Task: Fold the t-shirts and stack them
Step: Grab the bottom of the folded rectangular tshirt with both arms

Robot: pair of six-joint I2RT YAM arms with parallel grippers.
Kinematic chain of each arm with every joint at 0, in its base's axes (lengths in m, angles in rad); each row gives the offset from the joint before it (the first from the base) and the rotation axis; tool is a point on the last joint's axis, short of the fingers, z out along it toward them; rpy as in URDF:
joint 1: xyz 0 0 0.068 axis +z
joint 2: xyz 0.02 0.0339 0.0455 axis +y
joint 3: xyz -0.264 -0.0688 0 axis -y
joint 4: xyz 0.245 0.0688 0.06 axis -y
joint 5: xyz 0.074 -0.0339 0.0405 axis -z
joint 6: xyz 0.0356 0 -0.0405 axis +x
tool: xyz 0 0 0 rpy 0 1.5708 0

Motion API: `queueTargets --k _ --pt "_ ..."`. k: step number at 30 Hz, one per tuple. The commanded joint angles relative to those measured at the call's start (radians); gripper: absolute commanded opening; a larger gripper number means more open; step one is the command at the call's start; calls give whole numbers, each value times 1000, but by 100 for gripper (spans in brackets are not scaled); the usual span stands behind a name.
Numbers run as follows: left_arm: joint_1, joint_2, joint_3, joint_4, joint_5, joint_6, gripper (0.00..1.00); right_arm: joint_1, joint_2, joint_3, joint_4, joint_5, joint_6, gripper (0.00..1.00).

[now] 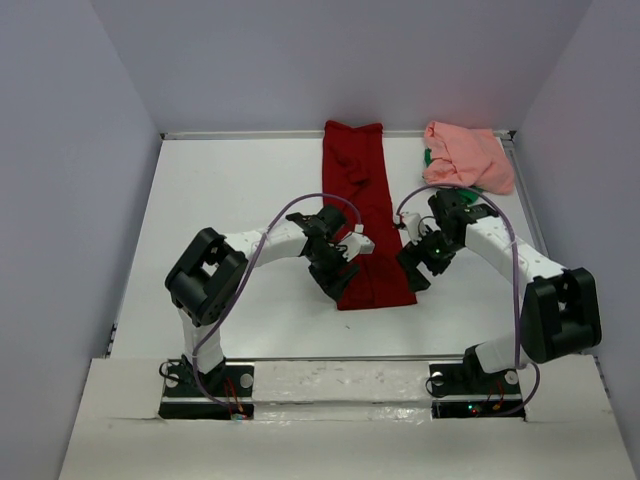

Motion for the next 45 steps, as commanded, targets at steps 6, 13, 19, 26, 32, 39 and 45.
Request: queueTargets --k 6,13,19,26,32,39,45 --pt "-6 -42 -37 27 -46 -16 67 -6 5 -76 88 8 -65 100" --pt "-6 -28 -28 20 -25 -18 67 -6 -3 -110 93 34 -66 100" --pt "-8 -16 -12 13 -5 -19 67 -6 5 -122 88 63 -83 100" --pt "-15 -40 15 -30 108 -2 67 -6 19 -141 105 89 -89 100" --pt "-18 -62 9 -68 214 36 62 -6 32 -150 127 116 -86 100" --pt "-58 -57 -1 -79 256 58 55 -6 29 -132 124 125 -75 100" --pt "-89 -33 -24 -44 205 33 55 -6 14 -101 104 126 -79 100"
